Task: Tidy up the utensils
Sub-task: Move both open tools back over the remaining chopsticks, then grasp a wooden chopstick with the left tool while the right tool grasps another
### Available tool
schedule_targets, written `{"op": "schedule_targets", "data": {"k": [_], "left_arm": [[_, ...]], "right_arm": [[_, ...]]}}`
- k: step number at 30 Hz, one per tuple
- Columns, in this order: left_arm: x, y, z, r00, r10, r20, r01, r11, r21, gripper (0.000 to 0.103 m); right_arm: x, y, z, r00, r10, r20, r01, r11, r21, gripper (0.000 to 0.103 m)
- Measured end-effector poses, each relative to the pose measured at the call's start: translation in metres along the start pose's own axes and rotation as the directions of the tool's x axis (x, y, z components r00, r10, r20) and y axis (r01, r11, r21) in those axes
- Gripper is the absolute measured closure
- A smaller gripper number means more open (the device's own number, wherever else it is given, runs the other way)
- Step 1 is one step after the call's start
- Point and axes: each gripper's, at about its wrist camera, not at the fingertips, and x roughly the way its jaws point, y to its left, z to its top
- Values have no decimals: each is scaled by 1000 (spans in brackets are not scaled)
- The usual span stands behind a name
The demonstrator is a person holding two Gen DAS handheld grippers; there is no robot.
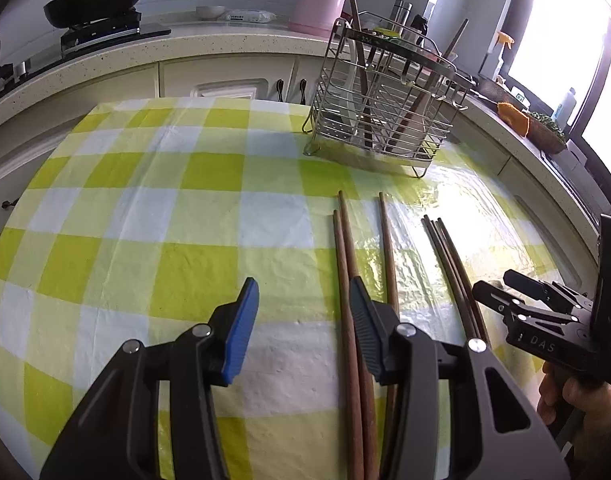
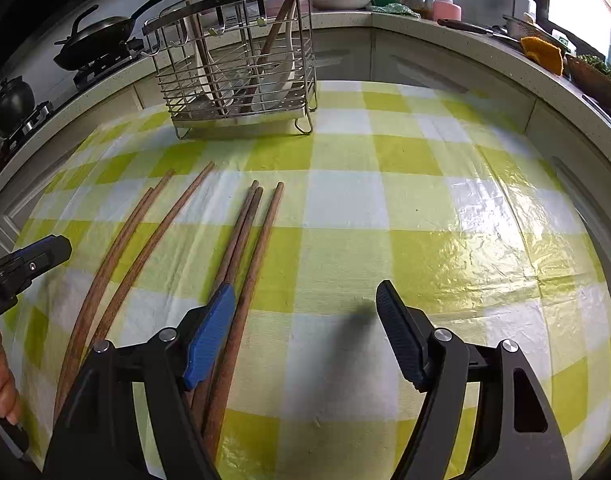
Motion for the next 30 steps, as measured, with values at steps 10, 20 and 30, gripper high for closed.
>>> {"op": "schedule_targets", "data": {"k": [10, 20, 30], "left_arm": [[20, -19, 6, 998, 20, -54, -16, 997, 75, 77], [42, -34, 9, 992, 64, -111, -49, 990, 136, 83], [51, -37, 17, 984, 105, -146, -73, 975, 211, 96]], "right_arm": [[3, 0, 1, 1000, -28, -6, 28, 999, -43, 54], [2, -11, 1, 999, -53, -12, 52, 998, -40, 54], [7, 0, 7, 1000, -11, -13, 10, 997, -75, 68]]}}
